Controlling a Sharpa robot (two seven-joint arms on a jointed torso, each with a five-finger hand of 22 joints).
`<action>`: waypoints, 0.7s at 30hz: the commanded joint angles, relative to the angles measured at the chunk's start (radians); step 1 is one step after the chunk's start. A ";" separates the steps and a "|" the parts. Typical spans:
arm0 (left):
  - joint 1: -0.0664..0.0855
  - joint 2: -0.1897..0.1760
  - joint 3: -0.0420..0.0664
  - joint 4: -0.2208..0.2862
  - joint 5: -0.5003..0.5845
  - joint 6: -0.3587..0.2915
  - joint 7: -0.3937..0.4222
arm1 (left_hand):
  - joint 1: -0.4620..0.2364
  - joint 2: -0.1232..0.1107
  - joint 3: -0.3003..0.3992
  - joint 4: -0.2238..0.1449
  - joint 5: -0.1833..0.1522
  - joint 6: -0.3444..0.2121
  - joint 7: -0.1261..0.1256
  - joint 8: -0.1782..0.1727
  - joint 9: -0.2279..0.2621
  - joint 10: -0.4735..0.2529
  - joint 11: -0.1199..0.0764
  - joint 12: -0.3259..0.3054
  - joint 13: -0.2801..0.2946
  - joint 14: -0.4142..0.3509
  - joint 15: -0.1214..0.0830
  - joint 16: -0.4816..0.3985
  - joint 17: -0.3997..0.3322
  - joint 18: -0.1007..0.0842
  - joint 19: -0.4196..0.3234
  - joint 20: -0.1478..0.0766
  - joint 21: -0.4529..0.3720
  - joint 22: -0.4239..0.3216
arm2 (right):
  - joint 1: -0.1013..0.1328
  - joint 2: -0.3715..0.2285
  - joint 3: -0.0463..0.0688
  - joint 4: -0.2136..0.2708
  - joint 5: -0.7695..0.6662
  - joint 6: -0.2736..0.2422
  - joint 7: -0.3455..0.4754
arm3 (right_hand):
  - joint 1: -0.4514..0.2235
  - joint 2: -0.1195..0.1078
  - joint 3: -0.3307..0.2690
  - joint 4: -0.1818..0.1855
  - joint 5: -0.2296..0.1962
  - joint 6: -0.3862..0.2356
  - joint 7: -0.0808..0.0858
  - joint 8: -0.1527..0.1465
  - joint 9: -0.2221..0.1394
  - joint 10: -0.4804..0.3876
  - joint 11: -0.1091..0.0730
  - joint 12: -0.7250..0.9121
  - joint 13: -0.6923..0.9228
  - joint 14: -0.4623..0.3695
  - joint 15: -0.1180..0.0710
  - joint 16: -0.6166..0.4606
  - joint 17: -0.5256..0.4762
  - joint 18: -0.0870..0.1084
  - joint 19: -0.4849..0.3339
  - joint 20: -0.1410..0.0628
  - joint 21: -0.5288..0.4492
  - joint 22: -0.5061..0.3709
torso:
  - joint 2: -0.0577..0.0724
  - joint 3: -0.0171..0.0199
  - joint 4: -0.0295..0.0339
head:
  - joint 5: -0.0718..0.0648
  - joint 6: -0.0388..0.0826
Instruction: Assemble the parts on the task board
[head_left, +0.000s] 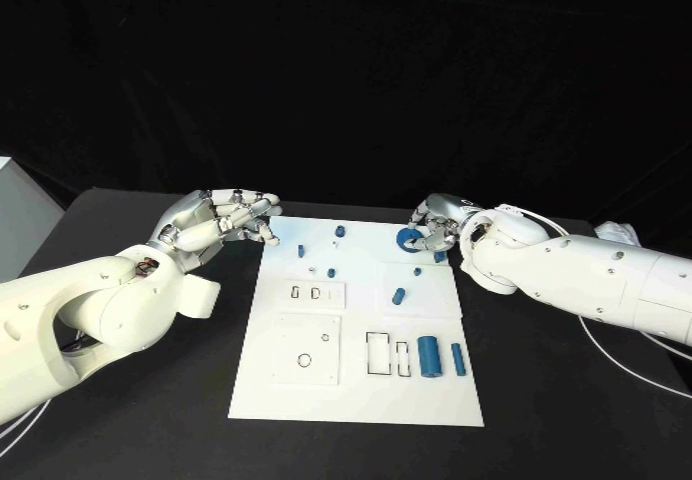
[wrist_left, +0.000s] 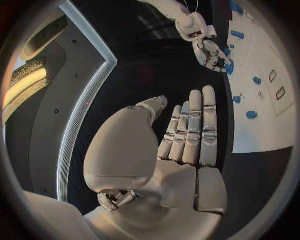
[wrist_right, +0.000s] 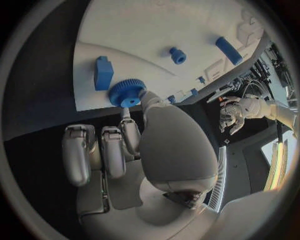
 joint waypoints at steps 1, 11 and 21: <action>0.001 0.001 0.000 0.000 -0.005 0.018 0.002 | 0.003 0.000 0.007 0.002 0.000 -0.001 0.003 -0.003 0.001 -0.005 0.003 -0.005 -0.001 -0.005 0.001 0.007 0.002 0.009 -0.006 -0.001 0.005 0.001 | -0.005 -0.003 -0.003 0.000 0.000 0.031 -0.013 | -0.011 -0.005 0.001 0.007 0.003 0.000 0.001 0.003 -0.002 -0.002 -0.001 -0.004 0.003 0.091 0.000 0.004 0.204 -0.010 0.057 -0.001 0.001 0.161 | 0.000 0.0001 -0.0008 | 0.000 -0.001; 0.001 0.000 0.000 -0.002 -0.005 0.020 -0.002 | 0.003 0.001 0.007 0.002 0.000 -0.001 0.004 -0.003 0.001 -0.006 0.004 -0.005 -0.001 -0.006 0.001 0.007 0.002 0.009 -0.007 0.000 0.006 0.002 | -0.006 -0.009 -0.003 0.005 0.004 0.035 -0.021 | -0.037 -0.026 -0.017 0.009 0.047 -0.023 0.007 -0.006 -0.009 -0.020 0.005 -0.019 -0.008 0.092 0.005 0.006 0.208 -0.010 0.056 0.003 0.000 0.162 | 0.000 -0.0002 0.0004 | 0.001 -0.001; 0.000 0.000 0.000 -0.003 -0.005 0.020 -0.004 | 0.003 0.001 0.007 0.002 0.000 -0.001 0.004 -0.003 0.001 -0.006 0.004 -0.005 -0.001 -0.006 0.001 0.007 0.002 0.009 -0.007 0.000 0.006 0.002 | -0.007 -0.013 -0.003 0.006 0.019 0.038 -0.020 | -0.039 -0.025 -0.015 0.009 0.088 -0.023 0.007 -0.003 -0.009 -0.021 0.005 -0.021 -0.007 0.092 0.006 0.006 0.209 -0.011 0.056 0.004 0.001 0.164 | 0.000 -0.0002 -0.0003 | 0.000 0.001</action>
